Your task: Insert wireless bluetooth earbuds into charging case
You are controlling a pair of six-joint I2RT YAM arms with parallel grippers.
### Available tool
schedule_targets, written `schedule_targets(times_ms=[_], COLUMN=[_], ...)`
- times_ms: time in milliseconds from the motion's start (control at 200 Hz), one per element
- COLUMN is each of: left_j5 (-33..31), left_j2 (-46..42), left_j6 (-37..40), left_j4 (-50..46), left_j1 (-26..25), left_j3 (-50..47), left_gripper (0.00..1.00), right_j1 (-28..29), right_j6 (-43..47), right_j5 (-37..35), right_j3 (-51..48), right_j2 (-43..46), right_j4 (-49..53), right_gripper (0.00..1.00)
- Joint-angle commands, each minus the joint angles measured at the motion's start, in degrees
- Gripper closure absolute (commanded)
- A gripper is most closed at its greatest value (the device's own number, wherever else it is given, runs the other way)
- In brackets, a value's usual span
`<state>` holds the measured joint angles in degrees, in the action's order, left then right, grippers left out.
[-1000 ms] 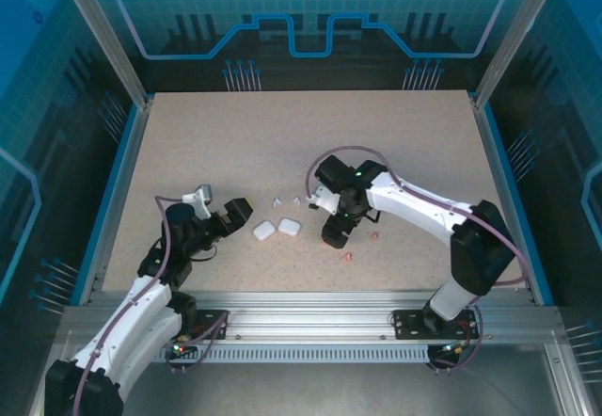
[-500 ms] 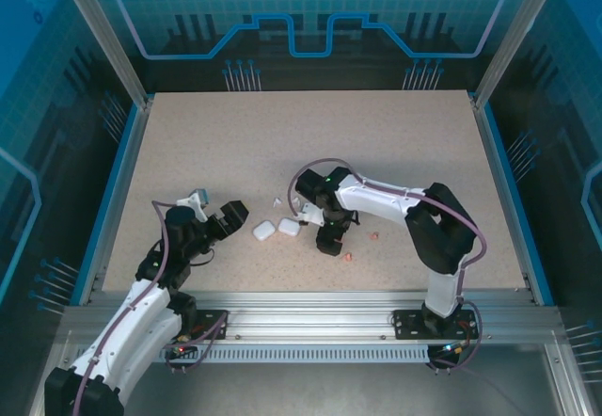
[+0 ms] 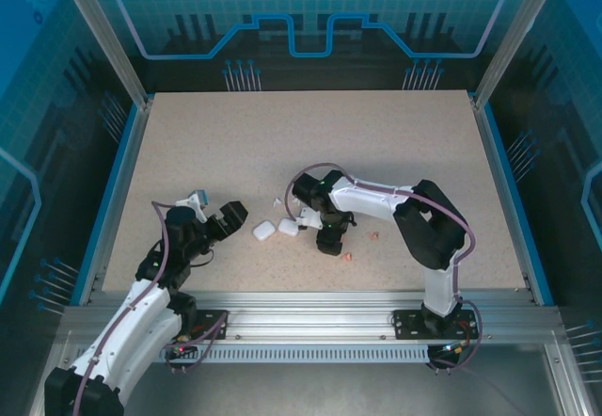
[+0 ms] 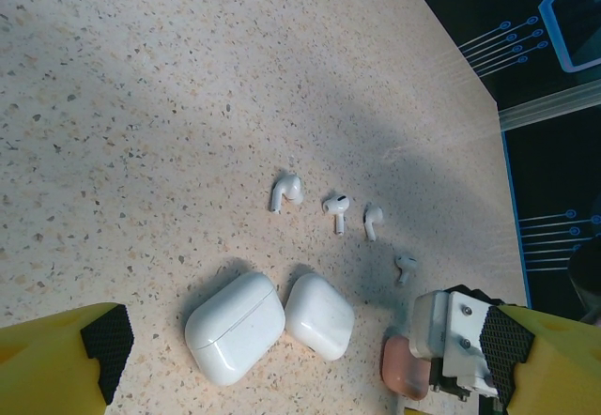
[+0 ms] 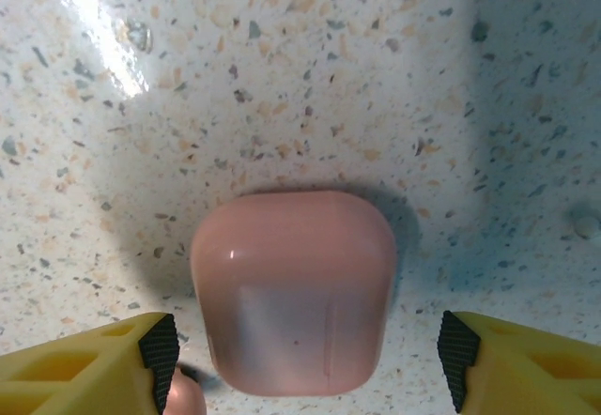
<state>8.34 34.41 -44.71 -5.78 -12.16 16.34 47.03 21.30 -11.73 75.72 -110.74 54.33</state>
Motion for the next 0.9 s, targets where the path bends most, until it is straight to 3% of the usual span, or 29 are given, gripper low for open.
schedule_targets(times_ms=[0, 340, 640, 895], left_j5=[-0.78, -0.79, -0.36, 5.91], left_j2=[-0.48, -0.31, -0.3, 2.08], left_j6=[0.6, 0.27, 1.74, 3.09], left_j4=[-0.74, -0.82, -2.27, -2.1], left_j1=[-0.14, -0.19, -0.19, -0.22], left_j3=[1.52, 1.62, 2.89, 6.28], left_gripper=[0.01, 0.01, 0.01, 0.01], right_j1=[1.2, 1.17, 0.9, 0.0], right_j6=[0.93, 1.4, 1.55, 2.5], right_j5=[-0.58, -0.49, -0.87, -0.22], right_j3=[-0.35, -1.97, -4.21, -5.86], right_j2=[-1.54, -3.56, -1.38, 5.66], right_j4=[-0.66, -1.85, -4.41, -7.59], right_gripper=[0.26, 0.36, 0.58, 0.64])
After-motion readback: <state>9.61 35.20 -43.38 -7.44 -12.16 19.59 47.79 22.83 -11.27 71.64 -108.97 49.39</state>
